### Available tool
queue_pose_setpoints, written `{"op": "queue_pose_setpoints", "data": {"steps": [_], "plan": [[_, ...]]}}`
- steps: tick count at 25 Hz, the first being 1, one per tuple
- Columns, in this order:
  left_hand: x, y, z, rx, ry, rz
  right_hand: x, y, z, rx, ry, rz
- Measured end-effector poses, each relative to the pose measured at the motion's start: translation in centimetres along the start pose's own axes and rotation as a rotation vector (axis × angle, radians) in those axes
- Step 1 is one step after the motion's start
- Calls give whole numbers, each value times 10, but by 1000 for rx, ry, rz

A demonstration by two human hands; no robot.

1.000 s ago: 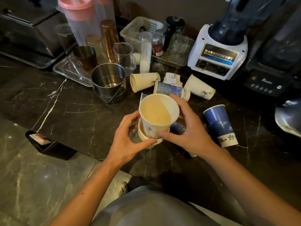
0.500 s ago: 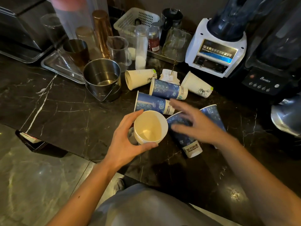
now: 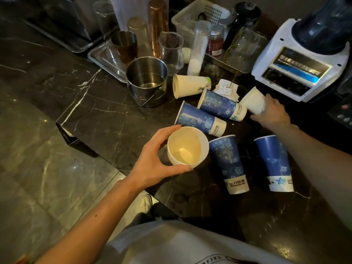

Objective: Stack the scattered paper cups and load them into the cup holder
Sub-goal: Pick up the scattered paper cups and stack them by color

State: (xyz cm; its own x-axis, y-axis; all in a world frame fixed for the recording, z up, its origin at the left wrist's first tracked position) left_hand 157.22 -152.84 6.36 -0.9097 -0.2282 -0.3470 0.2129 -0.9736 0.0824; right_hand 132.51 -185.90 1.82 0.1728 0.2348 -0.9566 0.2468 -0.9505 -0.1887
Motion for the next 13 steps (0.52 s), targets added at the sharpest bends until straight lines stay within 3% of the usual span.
{"op": "queue_pose_setpoints", "data": {"steps": [3, 6, 9, 13], "plan": [[2, 0, -2, -3, 9, 8, 2, -13, 8, -21, -116, 100], [2, -1, -5, 2, -3, 23, -24, -40, 6, -33, 7, 241], [3, 0, -4, 31, 1, 3, -66, -94, -17, -126, 353, 372], [3, -2, -4, 39, -7, 14, -95, -187, -95, -353, 1073, 40]]}}
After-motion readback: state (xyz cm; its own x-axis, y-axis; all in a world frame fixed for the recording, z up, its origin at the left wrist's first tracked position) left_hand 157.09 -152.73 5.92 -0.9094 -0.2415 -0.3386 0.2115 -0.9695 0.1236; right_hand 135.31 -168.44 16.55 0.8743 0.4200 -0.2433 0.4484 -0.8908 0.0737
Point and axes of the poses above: each hand's wrist, its own y-axis towards the middle knuckle, its own x-axis out of the palm, z = x × y, the point moved 4 cm from there along y, towards the middle knuckle, and after that the axes turned 4 degrees about y, right-handed, at the moved point
